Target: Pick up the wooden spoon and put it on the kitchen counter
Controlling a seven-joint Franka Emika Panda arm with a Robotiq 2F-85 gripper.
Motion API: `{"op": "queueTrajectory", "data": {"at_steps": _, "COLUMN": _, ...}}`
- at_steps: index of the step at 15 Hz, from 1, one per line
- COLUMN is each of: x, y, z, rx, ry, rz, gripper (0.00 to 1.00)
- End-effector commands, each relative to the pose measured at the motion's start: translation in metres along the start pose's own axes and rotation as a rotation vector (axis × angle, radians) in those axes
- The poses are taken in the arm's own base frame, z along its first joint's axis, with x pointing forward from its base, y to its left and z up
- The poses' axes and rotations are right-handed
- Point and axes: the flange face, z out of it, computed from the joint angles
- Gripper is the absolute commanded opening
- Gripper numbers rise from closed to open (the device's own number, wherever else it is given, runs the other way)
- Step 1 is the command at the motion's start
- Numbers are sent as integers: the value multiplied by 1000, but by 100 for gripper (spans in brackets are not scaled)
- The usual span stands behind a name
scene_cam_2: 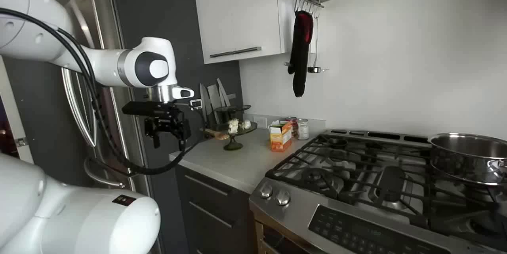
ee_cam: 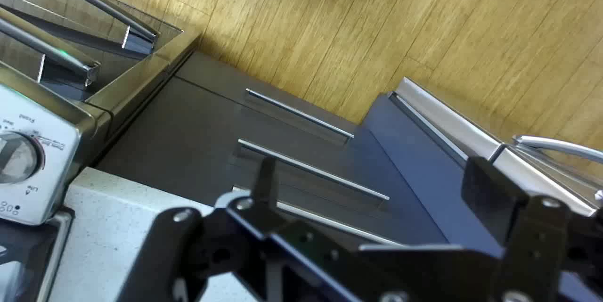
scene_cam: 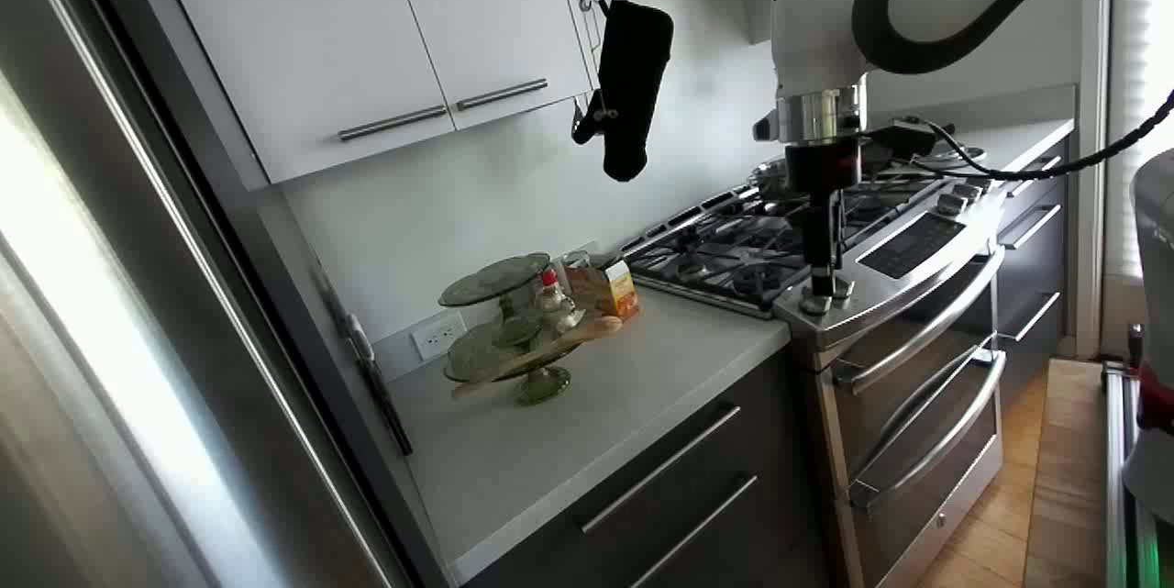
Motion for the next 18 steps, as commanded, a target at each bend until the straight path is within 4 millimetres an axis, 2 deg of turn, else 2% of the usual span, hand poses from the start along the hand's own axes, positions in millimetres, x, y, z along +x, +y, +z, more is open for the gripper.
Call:
{"op": "queueTrajectory", "data": {"at_steps": 1, "x": 0, "y": 0, "z": -1, "rx": 0, "ry": -1, "rz": 0, "gripper": 100}}
{"op": "queueTrajectory", "data": {"at_steps": 10, "x": 0, "y": 0, "z": -1, "rx": 0, "ry": -1, "rz": 0, "gripper": 100}}
{"op": "queueTrajectory", "data": {"at_steps": 14, "x": 31, "y": 4, "z": -1, "rx": 241, "ry": 52, "rz": -40, "gripper": 100}}
{"op": "queueTrajectory", "data": {"at_steps": 18, "x": 63, "y": 47, "z": 3, "rx": 435, "ry": 112, "rz": -51, "gripper": 100}}
